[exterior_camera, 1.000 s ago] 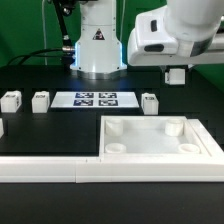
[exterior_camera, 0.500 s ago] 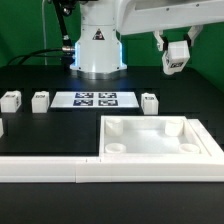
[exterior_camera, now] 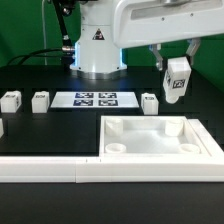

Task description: Assemble square table

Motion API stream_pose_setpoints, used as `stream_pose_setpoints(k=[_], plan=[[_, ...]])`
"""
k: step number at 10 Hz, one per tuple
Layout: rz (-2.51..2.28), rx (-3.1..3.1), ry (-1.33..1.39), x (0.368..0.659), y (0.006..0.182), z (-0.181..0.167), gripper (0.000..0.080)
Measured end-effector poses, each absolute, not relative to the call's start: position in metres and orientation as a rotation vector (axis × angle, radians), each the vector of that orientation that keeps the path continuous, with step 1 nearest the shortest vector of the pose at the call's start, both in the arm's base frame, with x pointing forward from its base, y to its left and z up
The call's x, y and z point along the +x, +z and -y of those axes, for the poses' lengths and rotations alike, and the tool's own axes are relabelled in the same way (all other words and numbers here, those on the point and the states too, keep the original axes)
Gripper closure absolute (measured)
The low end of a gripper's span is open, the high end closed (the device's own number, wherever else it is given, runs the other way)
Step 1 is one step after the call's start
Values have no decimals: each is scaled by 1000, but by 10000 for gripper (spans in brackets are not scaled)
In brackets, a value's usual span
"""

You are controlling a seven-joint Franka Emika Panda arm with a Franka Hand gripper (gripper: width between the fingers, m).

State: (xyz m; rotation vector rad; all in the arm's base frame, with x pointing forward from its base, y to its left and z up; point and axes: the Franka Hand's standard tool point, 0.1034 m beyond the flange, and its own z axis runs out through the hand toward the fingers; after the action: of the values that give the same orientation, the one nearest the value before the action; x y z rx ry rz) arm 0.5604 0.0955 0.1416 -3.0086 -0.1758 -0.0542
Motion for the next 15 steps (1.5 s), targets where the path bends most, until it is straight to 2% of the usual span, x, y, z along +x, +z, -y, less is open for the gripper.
stream_pose_setpoints(k=[1,2,5,7,9,15], plan=[[210,-2997,-178,588,154,-83,509],[197,-2992,-321,605,158,-78,509],[189,-2985,-586,600,151,-74,509],[189,-2982,-632,599,148,-74,509],[174,-2968,-635,601,130,-96,509],[181,-2967,-616,614,99,-101,509]])
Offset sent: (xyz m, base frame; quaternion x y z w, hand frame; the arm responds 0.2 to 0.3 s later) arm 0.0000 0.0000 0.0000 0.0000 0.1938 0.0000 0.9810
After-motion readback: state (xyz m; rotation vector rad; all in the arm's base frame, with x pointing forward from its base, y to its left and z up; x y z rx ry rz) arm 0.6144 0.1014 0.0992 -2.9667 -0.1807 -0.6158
